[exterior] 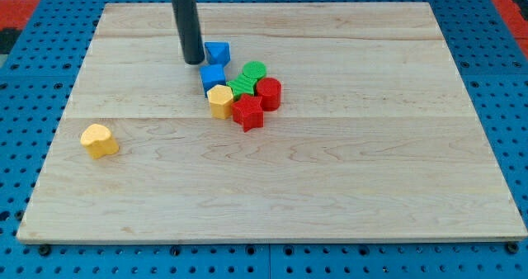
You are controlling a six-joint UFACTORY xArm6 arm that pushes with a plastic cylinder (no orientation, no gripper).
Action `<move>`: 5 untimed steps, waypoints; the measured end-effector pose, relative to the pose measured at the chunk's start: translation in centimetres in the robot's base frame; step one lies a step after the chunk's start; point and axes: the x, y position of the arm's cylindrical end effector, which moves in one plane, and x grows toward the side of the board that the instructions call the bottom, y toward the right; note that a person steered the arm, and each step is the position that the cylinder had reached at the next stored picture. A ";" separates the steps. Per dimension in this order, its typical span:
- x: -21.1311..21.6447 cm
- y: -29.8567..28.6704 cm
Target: Move the blue triangle into the green circle
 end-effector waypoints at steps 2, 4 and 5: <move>-1.4 3.2; 1.1 5.6; 1.1 5.8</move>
